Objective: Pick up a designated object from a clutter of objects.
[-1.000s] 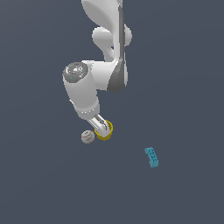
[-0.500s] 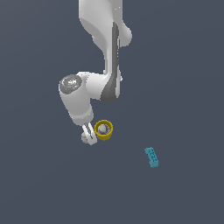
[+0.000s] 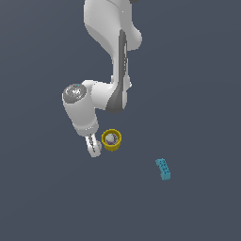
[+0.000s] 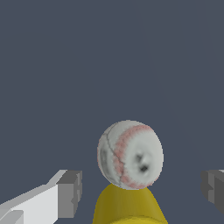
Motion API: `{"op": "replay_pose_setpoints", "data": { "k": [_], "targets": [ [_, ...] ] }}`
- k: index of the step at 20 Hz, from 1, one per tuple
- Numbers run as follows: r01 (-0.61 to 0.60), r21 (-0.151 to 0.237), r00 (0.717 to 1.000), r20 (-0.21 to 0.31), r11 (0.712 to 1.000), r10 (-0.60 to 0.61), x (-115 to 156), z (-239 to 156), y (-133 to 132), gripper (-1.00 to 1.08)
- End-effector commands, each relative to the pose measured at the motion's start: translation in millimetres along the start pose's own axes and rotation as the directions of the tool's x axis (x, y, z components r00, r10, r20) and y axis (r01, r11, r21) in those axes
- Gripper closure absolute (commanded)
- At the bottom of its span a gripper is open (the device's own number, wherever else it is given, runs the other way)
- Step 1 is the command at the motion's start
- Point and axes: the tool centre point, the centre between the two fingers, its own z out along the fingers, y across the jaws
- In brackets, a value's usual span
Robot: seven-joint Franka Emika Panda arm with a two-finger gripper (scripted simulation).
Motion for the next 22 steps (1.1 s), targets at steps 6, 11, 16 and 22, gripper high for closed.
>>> {"op": "replay_pose_setpoints", "data": {
  "k": [6, 11, 16, 22],
  "targets": [
    [-0.002, 0.000, 1.000, 0.000, 1.000, 0.002, 0, 16, 0, -0.92],
    [-0.005, 0.000, 1.000, -0.001, 1.000, 0.005, 0, 40, 1, -0.92],
    [-0.006, 0.001, 1.000, -0.001, 1.000, 0.006, 0, 50, 0, -0.92],
    [-0.006, 0.001, 1.000, -0.001, 1.000, 0.006, 0, 51, 0, 1.08]
  ]
}}
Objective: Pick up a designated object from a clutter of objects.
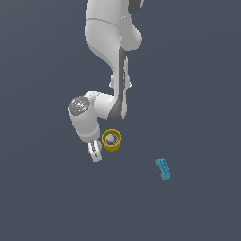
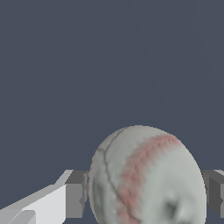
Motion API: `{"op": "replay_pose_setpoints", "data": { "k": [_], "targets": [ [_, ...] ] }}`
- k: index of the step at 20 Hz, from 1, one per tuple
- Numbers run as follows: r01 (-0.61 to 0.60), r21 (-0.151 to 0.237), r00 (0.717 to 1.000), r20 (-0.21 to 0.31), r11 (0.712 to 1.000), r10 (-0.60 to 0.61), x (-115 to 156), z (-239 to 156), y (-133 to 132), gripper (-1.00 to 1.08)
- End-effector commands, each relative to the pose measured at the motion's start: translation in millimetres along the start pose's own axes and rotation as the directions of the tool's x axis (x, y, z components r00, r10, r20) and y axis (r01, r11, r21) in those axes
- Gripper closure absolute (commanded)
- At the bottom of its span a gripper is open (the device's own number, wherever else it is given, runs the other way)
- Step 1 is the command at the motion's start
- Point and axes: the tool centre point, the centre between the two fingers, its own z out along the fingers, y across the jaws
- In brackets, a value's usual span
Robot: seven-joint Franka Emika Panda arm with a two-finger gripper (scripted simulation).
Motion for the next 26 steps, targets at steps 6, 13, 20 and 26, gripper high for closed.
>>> {"op": "replay_pose_setpoints", "data": {
  "k": [6, 13, 20, 26],
  "targets": [
    [0.000, 0.000, 1.000, 0.000, 1.000, 0.000, 0, 0, 0, 1.08],
    [0.000, 0.000, 1.000, 0.000, 1.000, 0.000, -5, -13, -2, 1.08],
    [-0.001, 0.000, 1.000, 0.001, 1.000, 0.001, -22, -52, -6, 1.08],
    [-0.002, -0.001, 1.000, 0.001, 1.000, 0.002, -44, -108, -12, 1.08]
  ]
}}
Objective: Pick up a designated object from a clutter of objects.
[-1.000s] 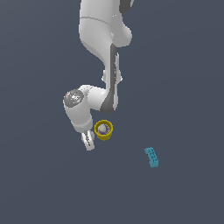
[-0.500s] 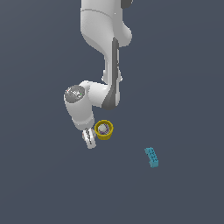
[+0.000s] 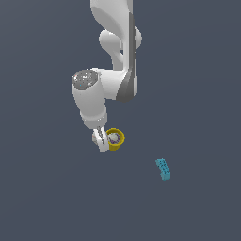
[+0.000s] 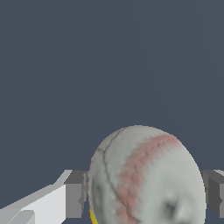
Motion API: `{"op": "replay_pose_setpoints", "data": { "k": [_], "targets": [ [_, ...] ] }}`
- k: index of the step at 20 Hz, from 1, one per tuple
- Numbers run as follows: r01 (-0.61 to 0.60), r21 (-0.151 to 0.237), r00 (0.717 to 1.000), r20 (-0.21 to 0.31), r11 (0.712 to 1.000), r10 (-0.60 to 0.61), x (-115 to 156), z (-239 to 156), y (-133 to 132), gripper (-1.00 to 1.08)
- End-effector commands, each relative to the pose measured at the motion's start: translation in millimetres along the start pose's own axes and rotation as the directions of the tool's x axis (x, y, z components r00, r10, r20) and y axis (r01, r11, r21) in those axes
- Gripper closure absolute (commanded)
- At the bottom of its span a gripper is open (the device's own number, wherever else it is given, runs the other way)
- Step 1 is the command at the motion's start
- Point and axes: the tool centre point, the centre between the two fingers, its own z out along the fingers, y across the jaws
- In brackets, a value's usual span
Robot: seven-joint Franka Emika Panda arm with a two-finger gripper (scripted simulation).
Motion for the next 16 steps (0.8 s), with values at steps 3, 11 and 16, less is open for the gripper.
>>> {"op": "replay_pose_setpoints", "data": {
  "k": [3, 11, 16],
  "targets": [
    [0.000, 0.002, 1.000, -0.002, 1.000, 0.000, -20, -50, -6, 1.08],
    [-0.001, 0.001, 1.000, -0.005, 1.000, 0.001, -56, -142, -17, 1.08],
    [-0.001, 0.001, 1.000, -0.005, 1.000, 0.001, -76, -191, -24, 1.08]
  ]
}}
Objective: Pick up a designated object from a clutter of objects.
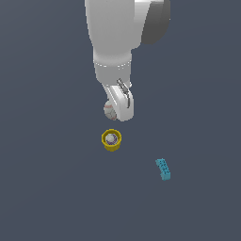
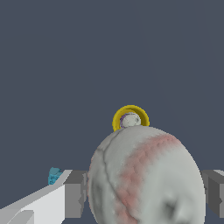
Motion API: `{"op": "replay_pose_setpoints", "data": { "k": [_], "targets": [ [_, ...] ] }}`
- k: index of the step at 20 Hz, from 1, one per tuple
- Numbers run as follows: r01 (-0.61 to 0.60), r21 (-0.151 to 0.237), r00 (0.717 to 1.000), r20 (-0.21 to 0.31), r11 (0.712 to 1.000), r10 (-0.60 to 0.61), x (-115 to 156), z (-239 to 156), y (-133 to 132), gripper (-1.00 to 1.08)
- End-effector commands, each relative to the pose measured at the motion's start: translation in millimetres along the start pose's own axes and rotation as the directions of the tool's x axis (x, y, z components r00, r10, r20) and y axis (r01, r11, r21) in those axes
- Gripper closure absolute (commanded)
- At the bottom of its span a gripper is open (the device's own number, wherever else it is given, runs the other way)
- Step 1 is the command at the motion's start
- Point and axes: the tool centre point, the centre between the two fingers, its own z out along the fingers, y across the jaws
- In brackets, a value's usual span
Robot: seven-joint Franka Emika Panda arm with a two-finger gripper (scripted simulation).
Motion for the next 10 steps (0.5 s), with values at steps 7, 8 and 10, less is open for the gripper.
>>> {"op": "replay_pose_setpoints", "data": {
  "k": [7, 8, 10],
  "targets": [
    [0.001, 0.001, 1.000, 0.001, 1.000, -0.001, -26, -65, -10, 1.08],
    [0.002, 0.001, 1.000, 0.002, 1.000, -0.002, -27, -69, -11, 1.08],
    [0.002, 0.001, 1.000, 0.002, 1.000, -0.002, -31, -77, -13, 1.08]
  ]
}}
